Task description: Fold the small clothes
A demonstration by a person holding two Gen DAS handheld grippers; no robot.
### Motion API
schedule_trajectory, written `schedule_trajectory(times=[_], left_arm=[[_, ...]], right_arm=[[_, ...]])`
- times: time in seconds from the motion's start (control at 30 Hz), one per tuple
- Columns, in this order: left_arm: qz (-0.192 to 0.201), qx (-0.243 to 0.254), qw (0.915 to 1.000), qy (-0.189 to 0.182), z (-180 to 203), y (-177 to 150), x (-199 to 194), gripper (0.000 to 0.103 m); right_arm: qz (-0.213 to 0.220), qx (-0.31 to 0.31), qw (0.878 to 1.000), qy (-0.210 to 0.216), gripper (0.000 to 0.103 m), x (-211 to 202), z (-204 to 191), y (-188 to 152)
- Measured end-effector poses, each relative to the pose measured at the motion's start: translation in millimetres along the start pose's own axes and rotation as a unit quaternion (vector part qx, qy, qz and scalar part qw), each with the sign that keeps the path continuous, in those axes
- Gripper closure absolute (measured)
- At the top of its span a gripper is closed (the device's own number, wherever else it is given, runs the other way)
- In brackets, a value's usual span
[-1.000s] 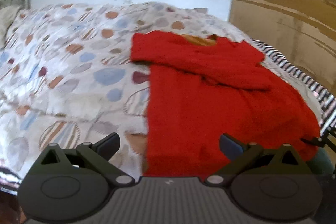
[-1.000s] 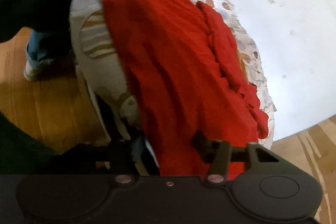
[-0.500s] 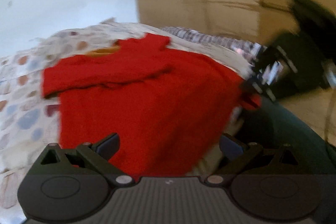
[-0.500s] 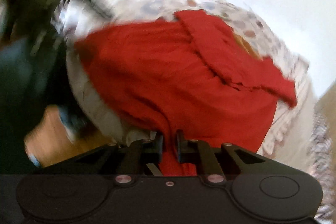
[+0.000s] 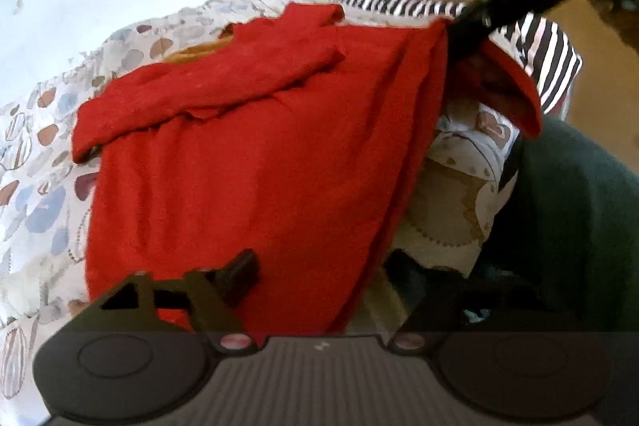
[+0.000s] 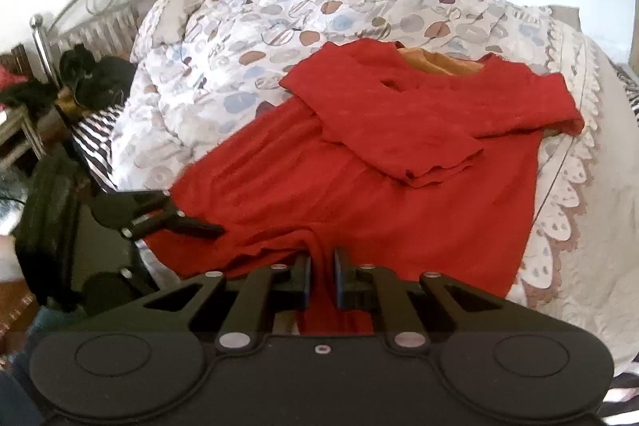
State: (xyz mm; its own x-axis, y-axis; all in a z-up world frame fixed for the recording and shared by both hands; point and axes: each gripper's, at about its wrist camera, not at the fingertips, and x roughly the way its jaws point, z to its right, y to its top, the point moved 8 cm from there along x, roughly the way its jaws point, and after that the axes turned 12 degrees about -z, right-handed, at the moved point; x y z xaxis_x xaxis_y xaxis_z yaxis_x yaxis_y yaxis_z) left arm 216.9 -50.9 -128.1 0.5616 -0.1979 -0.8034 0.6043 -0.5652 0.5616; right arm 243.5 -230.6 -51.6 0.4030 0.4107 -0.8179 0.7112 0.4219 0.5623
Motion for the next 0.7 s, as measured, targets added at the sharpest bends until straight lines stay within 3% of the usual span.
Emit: schedule_trajectory(times=[0.03,0.1,0.3,0.43,0.53,0.7], left_arm=[[0.001,-0.001,1.0000,0.006,-5,-4,-2,0.049],[0.000,-0.004,0.9998,0.019,-14,-9,-4,0.055],[-0.015,-0.055,0.9972,0.049,-52,-31,-17,0.059],[-0.010,-0.092,0.9949,0.042,-76,-37,-25,0.076],[0.010,-0.105,0.9939,0.034,-84,-29,-33,0.090],[0.054,-0.115,0.9905,0.052,-92,-9,-48,0.093]], right_arm=[[-0.001,-0.001,1.000,-0.001,0.092,2,1,-1],[-0.003,0.005,1.000,0.004,0.092,6,3,-3],[-0.001,0.013,1.000,0.008,0.092,6,9,-3],[-0.002,0.014,1.000,0.006,0.092,8,9,-3],[-0.001,-0.008,1.000,-0.025,0.089,12,2,-9],[-0.001,-0.074,0.993,-0.091,0.079,25,-20,-31]])
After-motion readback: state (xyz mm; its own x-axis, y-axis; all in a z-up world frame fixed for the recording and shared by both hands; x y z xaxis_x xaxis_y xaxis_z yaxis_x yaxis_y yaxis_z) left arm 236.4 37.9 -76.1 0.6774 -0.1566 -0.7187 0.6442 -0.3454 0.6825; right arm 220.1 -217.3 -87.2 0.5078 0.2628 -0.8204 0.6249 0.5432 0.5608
